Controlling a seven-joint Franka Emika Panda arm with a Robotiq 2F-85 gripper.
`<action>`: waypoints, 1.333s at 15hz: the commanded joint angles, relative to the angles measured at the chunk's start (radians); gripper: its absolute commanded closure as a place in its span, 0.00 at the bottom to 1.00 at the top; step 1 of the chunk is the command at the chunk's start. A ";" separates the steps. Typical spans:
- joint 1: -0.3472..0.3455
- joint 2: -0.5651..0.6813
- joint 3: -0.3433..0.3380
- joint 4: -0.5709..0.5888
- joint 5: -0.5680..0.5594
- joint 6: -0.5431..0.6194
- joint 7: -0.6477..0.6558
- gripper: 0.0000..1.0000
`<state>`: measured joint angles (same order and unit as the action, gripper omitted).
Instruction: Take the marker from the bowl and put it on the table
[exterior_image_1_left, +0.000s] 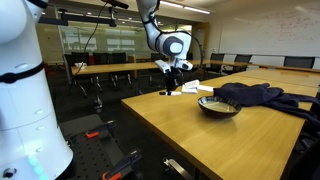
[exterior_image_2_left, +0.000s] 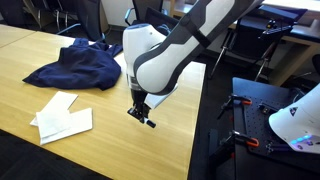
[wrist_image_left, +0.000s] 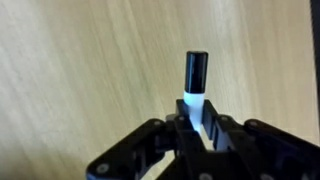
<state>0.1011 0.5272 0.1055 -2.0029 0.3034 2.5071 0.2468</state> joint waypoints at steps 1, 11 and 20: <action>0.052 0.028 -0.032 -0.013 0.032 0.144 0.159 0.95; 0.130 -0.105 -0.121 -0.074 -0.069 -0.087 0.287 0.10; 0.043 -0.399 -0.129 -0.196 -0.330 -0.167 0.078 0.00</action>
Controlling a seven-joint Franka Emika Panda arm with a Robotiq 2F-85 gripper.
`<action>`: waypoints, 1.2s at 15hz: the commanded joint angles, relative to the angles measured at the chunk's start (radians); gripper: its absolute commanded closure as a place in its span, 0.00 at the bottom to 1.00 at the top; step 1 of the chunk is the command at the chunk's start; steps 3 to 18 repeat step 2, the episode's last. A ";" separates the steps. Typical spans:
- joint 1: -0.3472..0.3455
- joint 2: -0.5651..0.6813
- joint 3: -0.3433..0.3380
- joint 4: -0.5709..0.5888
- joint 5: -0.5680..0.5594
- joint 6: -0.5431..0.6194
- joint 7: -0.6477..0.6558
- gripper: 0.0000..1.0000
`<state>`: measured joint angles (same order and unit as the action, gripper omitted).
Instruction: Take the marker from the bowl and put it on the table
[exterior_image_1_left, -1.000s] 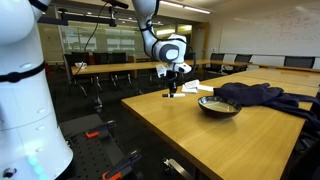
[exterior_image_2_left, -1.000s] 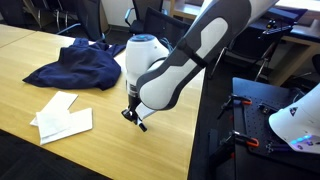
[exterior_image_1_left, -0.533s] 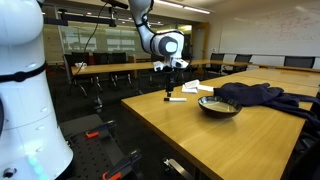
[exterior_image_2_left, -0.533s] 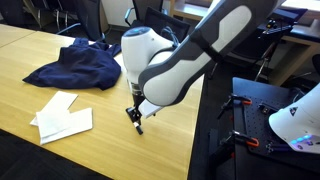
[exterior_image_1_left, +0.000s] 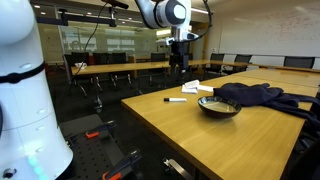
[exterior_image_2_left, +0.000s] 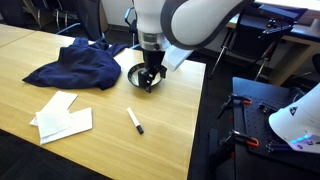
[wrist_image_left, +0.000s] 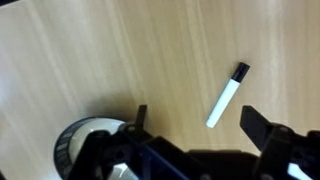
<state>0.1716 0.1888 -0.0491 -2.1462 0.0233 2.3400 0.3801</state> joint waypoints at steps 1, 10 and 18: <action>-0.033 -0.078 0.032 -0.067 -0.062 -0.003 -0.068 0.00; -0.038 -0.093 0.039 -0.080 -0.069 -0.008 -0.097 0.00; -0.038 -0.093 0.039 -0.080 -0.069 -0.008 -0.097 0.00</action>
